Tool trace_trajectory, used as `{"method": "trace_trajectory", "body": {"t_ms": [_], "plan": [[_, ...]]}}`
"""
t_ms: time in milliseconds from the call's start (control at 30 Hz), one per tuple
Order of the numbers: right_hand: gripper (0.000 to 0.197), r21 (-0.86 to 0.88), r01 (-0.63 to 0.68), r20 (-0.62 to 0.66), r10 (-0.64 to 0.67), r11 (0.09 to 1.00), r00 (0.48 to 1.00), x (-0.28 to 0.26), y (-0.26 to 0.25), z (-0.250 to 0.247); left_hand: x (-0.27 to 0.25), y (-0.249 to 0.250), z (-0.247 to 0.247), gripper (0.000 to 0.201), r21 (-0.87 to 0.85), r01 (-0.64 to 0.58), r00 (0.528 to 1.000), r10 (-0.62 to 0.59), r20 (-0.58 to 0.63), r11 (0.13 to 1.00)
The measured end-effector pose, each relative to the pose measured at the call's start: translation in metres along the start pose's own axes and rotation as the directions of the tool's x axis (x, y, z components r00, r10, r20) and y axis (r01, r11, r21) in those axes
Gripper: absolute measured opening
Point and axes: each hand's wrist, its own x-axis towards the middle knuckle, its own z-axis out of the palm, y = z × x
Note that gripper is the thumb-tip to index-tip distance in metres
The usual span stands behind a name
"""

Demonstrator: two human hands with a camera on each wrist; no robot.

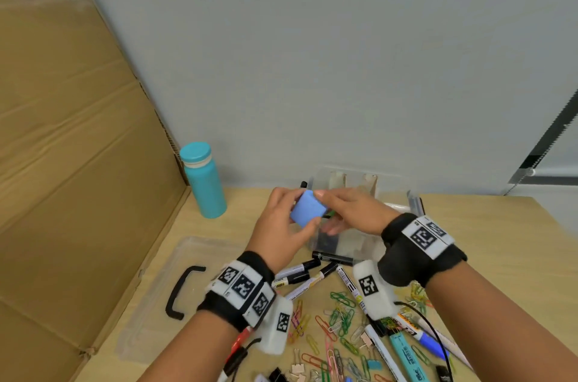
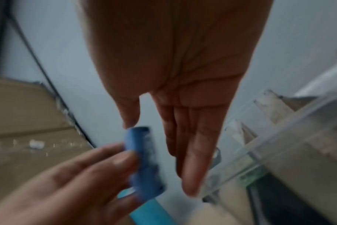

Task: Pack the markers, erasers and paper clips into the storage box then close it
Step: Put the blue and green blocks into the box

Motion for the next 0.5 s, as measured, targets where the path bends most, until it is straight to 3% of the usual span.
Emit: {"method": "trace_trajectory", "body": {"t_ms": [67, 133, 233, 267, 333, 400, 500], "plan": [[0.041, 0.271, -0.086, 0.09, 0.063, 0.959, 0.994, -0.005, -0.002, -0.003, 0.017, 0.004, 0.015, 0.05, 0.0, -0.041, 0.999, 0.041, 0.01, 0.999], [0.037, 0.454, -0.098, 0.068, 0.075, 0.885, 0.995, -0.006, 0.001, -0.012, 0.032, 0.005, 0.024, 0.049, 0.012, -0.09, 0.995, 0.089, 0.045, 0.996], [0.036, 0.468, -0.032, -0.039, 0.057, 0.883, 0.998, 0.004, 0.01, -0.027, 0.05, -0.004, 0.032, 0.044, 0.01, -0.049, 0.99, 0.047, 0.129, 0.999], [0.039, 0.361, -0.006, -0.111, 0.049, 0.932, 0.993, 0.009, 0.012, -0.031, 0.055, -0.013, 0.035, 0.045, 0.031, 0.011, 0.989, -0.015, 0.149, 0.999], [0.047, -0.029, 0.017, -0.255, -0.024, 0.999, 0.967, 0.017, 0.009, -0.035, 0.06, -0.027, 0.04, 0.049, 0.165, 0.117, 0.961, -0.154, 0.23, 0.979], [0.055, -0.354, 0.03, -0.242, -0.122, 0.935, 0.963, 0.025, 0.003, -0.032, 0.057, -0.035, 0.044, 0.054, 0.202, 0.158, 0.921, -0.218, 0.323, 0.967], [0.054, -0.654, 0.03, -0.1, -0.126, 0.755, 0.987, 0.043, -0.001, -0.022, 0.05, -0.034, 0.045, 0.054, 0.035, 0.232, 0.899, -0.228, 0.375, 0.972]]}}
